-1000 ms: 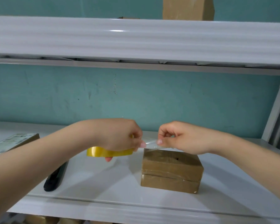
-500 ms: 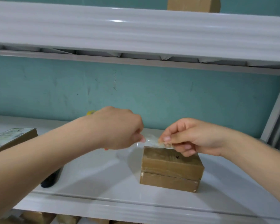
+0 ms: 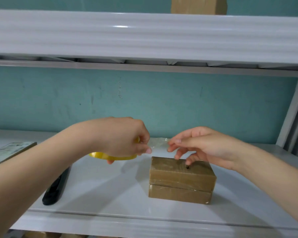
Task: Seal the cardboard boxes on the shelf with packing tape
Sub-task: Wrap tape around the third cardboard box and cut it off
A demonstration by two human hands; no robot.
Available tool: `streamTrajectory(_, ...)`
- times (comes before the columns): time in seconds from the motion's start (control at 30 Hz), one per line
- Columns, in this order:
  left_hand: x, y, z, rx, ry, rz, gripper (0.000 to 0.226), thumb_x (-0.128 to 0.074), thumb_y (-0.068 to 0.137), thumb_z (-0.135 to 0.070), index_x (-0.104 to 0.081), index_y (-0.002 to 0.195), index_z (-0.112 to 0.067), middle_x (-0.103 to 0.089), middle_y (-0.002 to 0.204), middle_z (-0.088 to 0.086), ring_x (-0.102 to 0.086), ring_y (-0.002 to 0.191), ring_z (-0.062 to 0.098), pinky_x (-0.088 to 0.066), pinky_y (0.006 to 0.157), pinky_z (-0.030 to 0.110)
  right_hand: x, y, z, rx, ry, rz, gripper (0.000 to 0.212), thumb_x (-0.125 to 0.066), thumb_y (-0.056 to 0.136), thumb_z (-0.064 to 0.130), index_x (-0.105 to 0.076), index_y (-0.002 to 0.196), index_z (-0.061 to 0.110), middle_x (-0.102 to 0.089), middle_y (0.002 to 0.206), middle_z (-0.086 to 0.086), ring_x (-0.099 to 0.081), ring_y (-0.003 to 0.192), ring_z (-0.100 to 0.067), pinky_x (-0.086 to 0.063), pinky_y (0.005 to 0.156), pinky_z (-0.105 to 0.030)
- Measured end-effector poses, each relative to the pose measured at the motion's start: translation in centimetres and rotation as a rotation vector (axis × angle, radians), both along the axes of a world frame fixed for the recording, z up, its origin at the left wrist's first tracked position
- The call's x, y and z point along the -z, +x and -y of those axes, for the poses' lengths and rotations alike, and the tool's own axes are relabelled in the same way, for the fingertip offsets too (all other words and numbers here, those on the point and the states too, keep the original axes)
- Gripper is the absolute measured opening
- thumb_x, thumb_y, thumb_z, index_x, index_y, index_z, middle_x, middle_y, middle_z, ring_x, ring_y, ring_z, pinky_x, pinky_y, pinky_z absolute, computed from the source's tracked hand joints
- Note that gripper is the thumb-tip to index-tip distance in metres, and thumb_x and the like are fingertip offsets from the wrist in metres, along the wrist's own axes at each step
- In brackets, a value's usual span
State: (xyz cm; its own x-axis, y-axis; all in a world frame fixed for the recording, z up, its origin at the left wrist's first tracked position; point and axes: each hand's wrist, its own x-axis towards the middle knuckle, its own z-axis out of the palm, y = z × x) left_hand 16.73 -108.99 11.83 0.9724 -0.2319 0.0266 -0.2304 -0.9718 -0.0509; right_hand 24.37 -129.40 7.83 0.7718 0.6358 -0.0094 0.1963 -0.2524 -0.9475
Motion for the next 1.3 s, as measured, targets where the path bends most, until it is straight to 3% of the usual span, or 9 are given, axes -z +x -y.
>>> streamTrajectory(0.17, 0.4, -0.2, 0.4, 0.022, -0.008, 0.016, 0.035, -0.047, 0.089, -0.055, -0.053, 0.073, -0.024, -0.057, 0.063, -0.030, -0.060, 0.036, 0.008, -0.035, 0.049, 0.021, -0.5, 0.6, 0.5, 0.194, 0.069, -0.061, 0.014, -0.055, 0.085, 0.012, -0.063, 0.085, 0.001, -0.065, 0.075, -0.013, -0.061, 0.058, -0.019, -0.048, 0.049, -0.028)
streamTrajectory(0.33, 0.4, -0.2, 0.9, 0.052, -0.054, -0.017, 0.036, -0.047, 0.089, -0.055, -0.053, 0.071, -0.024, -0.058, 0.059, -0.028, -0.061, 0.037, 0.009, -0.040, 0.052, 0.021, -1.1, 0.4, 1.1, 0.008, 0.099, 0.098, 0.039, -0.073, 0.062, 0.029, -0.070, 0.094, 0.007, -0.074, 0.092, -0.010, -0.067, 0.079, -0.013, -0.051, 0.066, -0.020)
streamTrajectory(0.47, 0.1, -0.2, 1.6, 0.055, -0.048, -0.010, 0.037, -0.047, 0.089, -0.053, -0.051, 0.070, -0.021, -0.057, 0.057, -0.023, -0.060, 0.036, 0.007, -0.041, 0.049, 0.021, -0.5, 0.1, 0.3, -0.081, -0.026, 0.193, 0.010, -0.074, 0.070, 0.007, -0.075, 0.080, 0.010, -0.070, 0.068, 0.000, -0.060, 0.063, -0.007, -0.046, 0.061, -0.017)
streamTrajectory(0.67, 0.7, 0.0, 2.2, -0.031, 0.002, 0.010, 0.048, -0.050, 0.076, -0.069, -0.053, 0.071, -0.021, -0.057, 0.046, -0.012, -0.059, 0.035, 0.008, -0.036, 0.048, 0.021, -0.9, -0.3, 0.3, -0.106, -0.126, 0.211, 0.017, -0.075, 0.068, 0.000, -0.074, 0.064, 0.016, -0.067, 0.061, 0.004, -0.059, 0.062, -0.006, -0.042, 0.070, -0.023)
streamTrajectory(0.83, 1.6, 1.2, 2.3, -0.129, -0.005, -0.064, 0.048, -0.058, 0.076, -0.065, -0.058, 0.066, -0.018, -0.054, 0.046, -0.009, -0.059, 0.033, 0.010, -0.037, 0.046, 0.020, -1.1, -0.8, 0.0, -0.119, -0.233, 0.177, 0.011, -0.071, 0.075, 0.008, -0.073, 0.067, 0.014, -0.067, 0.057, 0.005, -0.054, 0.048, -0.005, -0.029, 0.051, -0.020)
streamTrajectory(0.9, 1.9, 1.5, 2.2, -0.138, -0.044, -0.121, 0.041, -0.063, 0.076, -0.059, -0.061, 0.067, -0.019, -0.058, 0.052, -0.010, -0.061, 0.036, 0.014, -0.035, 0.038, 0.014, -0.8, -1.0, -0.3, -0.115, -0.257, 0.192, 0.012, -0.069, 0.078, 0.006, -0.072, 0.069, 0.012, -0.066, 0.054, 0.005, -0.054, 0.045, -0.004, -0.032, 0.049, -0.017)
streamTrajectory(0.97, 1.9, 1.8, 2.2, -0.146, -0.049, -0.141, 0.035, -0.065, 0.078, -0.053, -0.064, 0.068, -0.019, -0.062, 0.060, -0.006, -0.060, 0.035, 0.015, -0.030, 0.031, 0.009, -0.3, -1.1, -0.8, -0.053, -0.274, 0.326, 0.011, -0.068, 0.080, 0.006, -0.070, 0.070, 0.009, -0.064, 0.053, 0.004, -0.050, 0.045, -0.003, -0.040, 0.052, -0.016)
streamTrajectory(1.13, 1.8, 2.2, 2.6, -0.167, -0.037, -0.278, 0.026, -0.068, 0.080, -0.042, -0.065, 0.067, -0.019, -0.061, 0.057, -0.006, -0.056, 0.031, 0.013, -0.030, 0.030, 0.006, 0.5, -1.7, -1.8, -0.051, -0.455, 0.844, 0.010, -0.063, 0.084, 0.014, -0.069, 0.077, 0.011, -0.060, 0.061, 0.006, -0.046, 0.048, 0.002, -0.036, 0.049, -0.010)
streamTrajectory(1.3, 1.8, 2.4, 3.3, -0.168, 0.089, -0.307, 0.024, -0.066, 0.082, -0.037, -0.062, 0.067, -0.019, -0.059, 0.056, -0.002, -0.053, 0.029, 0.010, -0.028, 0.027, 0.007, 0.6, -1.6, -1.8, -0.134, -0.510, 1.033, 0.011, -0.056, 0.088, 0.012, -0.063, 0.081, 0.017, -0.047, 0.063, 0.020, -0.045, 0.056, 0.008, -0.034, 0.055, -0.008)
